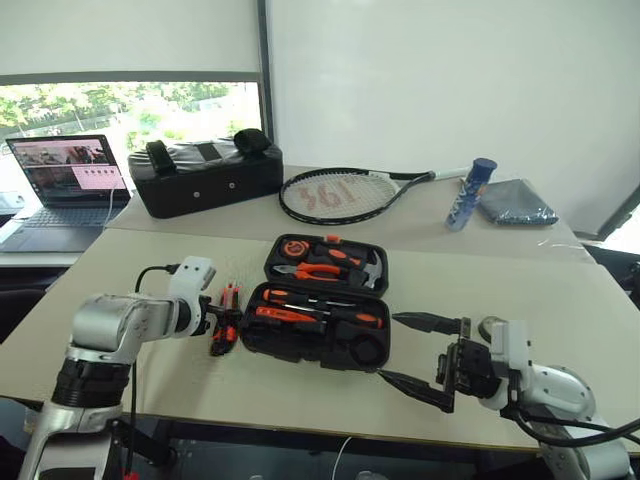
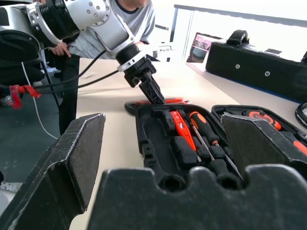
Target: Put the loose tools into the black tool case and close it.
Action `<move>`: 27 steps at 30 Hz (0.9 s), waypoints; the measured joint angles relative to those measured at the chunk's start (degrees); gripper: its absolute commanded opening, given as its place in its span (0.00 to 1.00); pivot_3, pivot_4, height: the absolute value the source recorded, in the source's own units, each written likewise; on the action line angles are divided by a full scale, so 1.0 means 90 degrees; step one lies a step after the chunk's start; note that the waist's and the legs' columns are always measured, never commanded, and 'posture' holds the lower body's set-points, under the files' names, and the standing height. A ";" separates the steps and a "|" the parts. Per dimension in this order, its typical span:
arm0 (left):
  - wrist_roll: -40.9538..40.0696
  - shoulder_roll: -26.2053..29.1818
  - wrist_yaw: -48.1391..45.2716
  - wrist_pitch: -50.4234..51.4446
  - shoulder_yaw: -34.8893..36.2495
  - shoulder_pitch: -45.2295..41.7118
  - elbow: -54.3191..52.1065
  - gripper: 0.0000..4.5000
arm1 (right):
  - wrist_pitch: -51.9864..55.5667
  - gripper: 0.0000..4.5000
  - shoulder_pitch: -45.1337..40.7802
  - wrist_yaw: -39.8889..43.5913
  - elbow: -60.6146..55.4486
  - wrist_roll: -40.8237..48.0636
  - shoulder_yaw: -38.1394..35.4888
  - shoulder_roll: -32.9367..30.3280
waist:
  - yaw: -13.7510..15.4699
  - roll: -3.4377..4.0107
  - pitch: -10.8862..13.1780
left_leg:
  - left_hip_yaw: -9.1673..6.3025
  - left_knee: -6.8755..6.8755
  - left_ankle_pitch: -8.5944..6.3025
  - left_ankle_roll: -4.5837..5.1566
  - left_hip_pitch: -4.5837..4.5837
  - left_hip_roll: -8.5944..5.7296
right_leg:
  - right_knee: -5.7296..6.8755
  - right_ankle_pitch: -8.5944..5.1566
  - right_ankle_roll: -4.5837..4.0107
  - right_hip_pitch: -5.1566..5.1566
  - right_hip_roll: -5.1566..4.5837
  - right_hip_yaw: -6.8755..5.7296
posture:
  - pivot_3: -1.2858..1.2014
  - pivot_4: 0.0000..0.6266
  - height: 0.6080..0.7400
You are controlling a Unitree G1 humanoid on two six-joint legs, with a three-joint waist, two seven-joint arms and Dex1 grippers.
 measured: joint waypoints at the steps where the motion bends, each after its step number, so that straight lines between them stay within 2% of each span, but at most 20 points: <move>1: 0.0055 0.0009 -0.0044 0.0001 -0.0108 -0.0076 0.0052 0.98 | 0.0005 1.00 0.0000 -0.0019 -0.0019 0.0004 0.0000 0.0000 | 0.0014 0.0001 0.0000 | -0.0002 0.0000 0.0000 -0.0001 0.0002 -0.0001 | 0.0000 -0.0003 0.0006 0.0002 0.0000 -0.0001 | 0.52 0.24 1.00; 6: 0.0317 -0.0080 -0.0157 -0.0044 -0.0379 -0.0405 0.0418 0.98 | 0.0023 1.00 0.0027 -0.0082 -0.0075 0.0054 0.0001 -0.0001 | 0.0045 0.0010 -0.0006 | -0.0010 0.0001 0.0001 -0.0001 0.0006 -0.0009 | 0.0000 -0.0009 0.0017 0.0006 -0.0001 0.0001 | 0.52 0.24 1.00; 7: 0.0381 -0.0084 -0.0191 -0.0037 -0.0434 -0.0449 0.0453 0.87 | 0.0033 1.00 0.0025 -0.0089 -0.0077 0.0060 0.0001 -0.0001 | 0.0044 0.0011 -0.0006 | -0.0011 0.0001 0.0001 -0.0001 0.0006 -0.0010 | 0.0001 -0.0010 0.0018 0.0006 -0.0001 0.0001 | 0.52 0.24 1.00; 8: 0.0449 -0.0081 -0.0202 -0.0030 -0.0470 -0.0461 0.0467 0.83 | 0.0043 1.00 0.0022 -0.0092 -0.0077 0.0061 0.0005 -0.0001 | 0.0042 0.0013 -0.0008 | -0.0012 0.0001 0.0001 -0.0001 0.0007 -0.0010 | 0.0001 -0.0010 0.0019 0.0006 -0.0001 0.0002 | 0.52 0.24 1.00; 14: 0.0545 0.0086 -0.0378 0.0017 -0.0461 -0.0395 0.0449 0.37 | 0.0113 1.00 -0.0018 -0.0097 -0.0092 0.0074 0.0015 -0.0001 | 0.0019 0.0014 -0.0008 | -0.0014 0.0000 0.0001 -0.0001 0.0000 -0.0010 | -0.0002 -0.0010 0.0017 0.0003 -0.0001 0.0002 | 0.52 0.24 1.00; 22: 0.0562 0.0329 -0.0709 -0.0090 -0.0172 -0.0097 0.0365 0.34 | 0.0169 1.00 -0.0031 -0.0095 -0.0099 0.0118 0.0016 -0.0011 | -0.0070 0.0016 -0.0008 | -0.0015 -0.0002 0.0001 -0.0001 -0.0001 -0.0002 | 0.0000 -0.0009 0.0016 -0.0006 0.0011 0.0008 | 0.52 0.24 1.00; 25: 0.0519 0.0611 -0.1360 -0.0949 -0.0085 0.0247 0.0416 0.34 | 0.0178 1.00 -0.0044 -0.0095 -0.0100 0.0126 0.0008 -0.0048 | -0.0067 0.0016 0.0000 | -0.0015 -0.0004 0.0001 -0.0002 -0.0007 0.0001 | 0.0000 -0.0004 0.0007 -0.0013 0.0013 0.0007 | 0.52 0.24 1.00; 27: 0.0430 0.0771 -0.2246 -0.1981 0.0020 0.0373 0.0534 0.34 | 0.0184 1.00 -0.0017 -0.0095 -0.0111 0.0147 -0.0007 -0.0071 | -0.0027 0.0003 0.0012 | -0.0015 -0.0003 0.0002 -0.0003 -0.0016 0.0002 | -0.0003 0.0006 -0.0012 -0.0018 0.0012 0.0001 | 0.52 0.24 1.00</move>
